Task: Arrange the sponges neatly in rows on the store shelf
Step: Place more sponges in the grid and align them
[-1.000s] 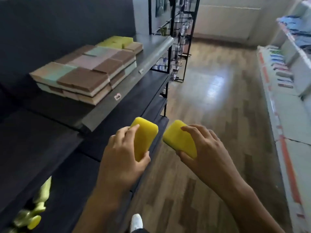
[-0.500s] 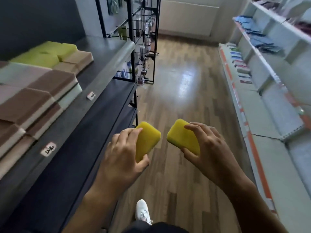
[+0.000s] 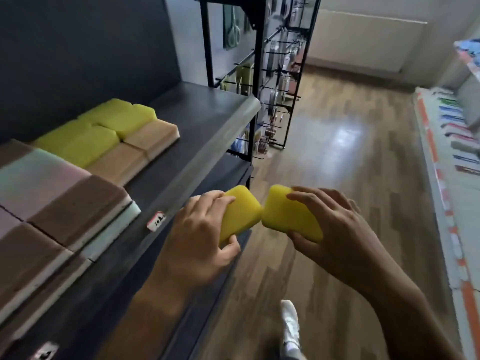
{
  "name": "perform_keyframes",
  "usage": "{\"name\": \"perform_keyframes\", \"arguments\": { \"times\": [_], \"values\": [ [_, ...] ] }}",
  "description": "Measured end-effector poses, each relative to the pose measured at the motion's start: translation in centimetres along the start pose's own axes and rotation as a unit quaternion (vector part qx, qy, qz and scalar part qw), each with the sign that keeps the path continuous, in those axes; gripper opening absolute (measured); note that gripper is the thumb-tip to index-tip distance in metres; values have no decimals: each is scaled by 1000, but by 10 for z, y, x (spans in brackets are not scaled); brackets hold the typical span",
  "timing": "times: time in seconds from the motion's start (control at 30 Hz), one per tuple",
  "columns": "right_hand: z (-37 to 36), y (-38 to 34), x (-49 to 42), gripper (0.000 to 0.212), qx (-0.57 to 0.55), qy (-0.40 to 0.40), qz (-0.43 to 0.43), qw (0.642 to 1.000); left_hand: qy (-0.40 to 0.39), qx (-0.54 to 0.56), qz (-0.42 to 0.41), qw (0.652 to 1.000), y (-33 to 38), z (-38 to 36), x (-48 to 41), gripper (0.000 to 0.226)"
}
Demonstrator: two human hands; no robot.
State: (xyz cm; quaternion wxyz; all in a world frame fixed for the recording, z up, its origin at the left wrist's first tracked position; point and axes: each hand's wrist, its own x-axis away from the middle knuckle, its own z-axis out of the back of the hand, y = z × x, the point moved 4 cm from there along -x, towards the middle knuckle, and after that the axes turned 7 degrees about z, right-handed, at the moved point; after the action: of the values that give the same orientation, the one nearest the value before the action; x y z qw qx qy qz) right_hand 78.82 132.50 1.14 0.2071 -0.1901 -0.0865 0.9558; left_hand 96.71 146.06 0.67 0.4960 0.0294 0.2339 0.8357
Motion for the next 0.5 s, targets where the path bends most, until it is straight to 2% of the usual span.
{"name": "perform_keyframes", "arguments": {
  "times": [0.27,0.5],
  "values": [
    [-21,84,-149,64,-41,-22,156,987,77,4,130,989,-10,-6,-100,62],
    [-36,91,-250,58,-123,-55,316,939,132,-29,242,961,-11,13,-127,65]
  ]
}}
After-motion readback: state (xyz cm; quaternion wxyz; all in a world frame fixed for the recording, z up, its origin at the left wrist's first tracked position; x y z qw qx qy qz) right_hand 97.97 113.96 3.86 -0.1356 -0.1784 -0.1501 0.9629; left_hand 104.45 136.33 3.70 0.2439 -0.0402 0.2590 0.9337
